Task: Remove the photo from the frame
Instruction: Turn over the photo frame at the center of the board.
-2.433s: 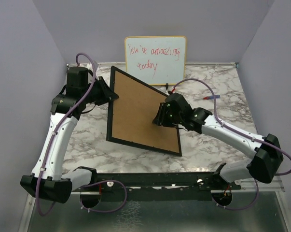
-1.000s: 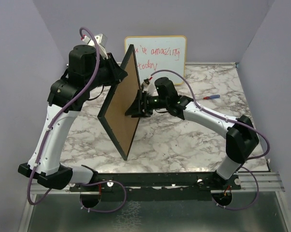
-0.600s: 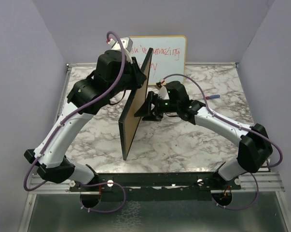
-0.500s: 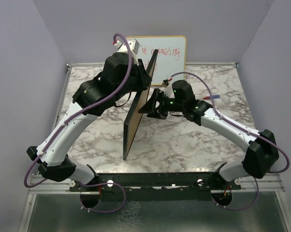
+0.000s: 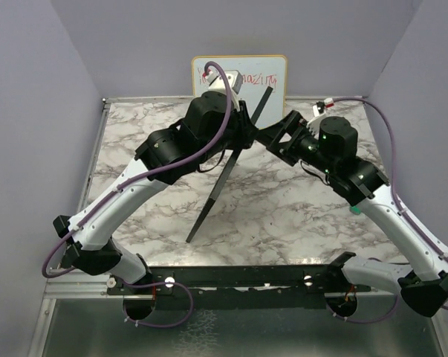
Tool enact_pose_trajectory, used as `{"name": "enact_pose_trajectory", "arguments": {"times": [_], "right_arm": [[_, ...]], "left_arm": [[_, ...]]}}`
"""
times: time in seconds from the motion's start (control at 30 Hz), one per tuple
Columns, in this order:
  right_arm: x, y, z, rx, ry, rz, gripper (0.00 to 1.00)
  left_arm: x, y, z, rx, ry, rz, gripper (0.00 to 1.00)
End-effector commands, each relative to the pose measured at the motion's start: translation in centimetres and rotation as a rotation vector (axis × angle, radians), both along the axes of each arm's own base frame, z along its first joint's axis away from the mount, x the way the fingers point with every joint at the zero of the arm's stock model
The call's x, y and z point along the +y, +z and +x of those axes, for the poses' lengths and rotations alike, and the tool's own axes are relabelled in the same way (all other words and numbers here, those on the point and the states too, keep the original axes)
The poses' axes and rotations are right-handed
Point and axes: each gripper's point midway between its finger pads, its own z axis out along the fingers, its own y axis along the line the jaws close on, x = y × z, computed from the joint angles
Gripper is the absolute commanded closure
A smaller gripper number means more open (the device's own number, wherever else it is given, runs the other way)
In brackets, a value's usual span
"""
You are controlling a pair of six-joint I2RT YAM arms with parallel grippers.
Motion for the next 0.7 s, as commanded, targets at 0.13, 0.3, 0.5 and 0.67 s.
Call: {"name": "enact_pose_trajectory", "arguments": {"times": [0.13,0.3,0.5,0.67], "right_arm": [[-7.0,5.6,-0.5,-0.105,-0.280,-0.026,0.07],[-7.8,8.0,0.4,-0.090,-0.317,-0.117,0.04],[-6.7,7.1,2.8,-0.007,-0.265,-0.121,0.05],[-6.7,4.6,3.5,0.101,-0.265,-0.120,0.08]], "left_arm": [[-1.3,-7.9,0.4,0.132,0.001,0.163,1.00],[-2.4,-8.5,-0.4,0.142,-0.052,0.164,1.00],[-3.2,-9.1,-1.3,0.148,-0.077,0.166,1.00],[-3.2,-9.7,-1.7,0.154,-0.076,0.164,1.00]]}}
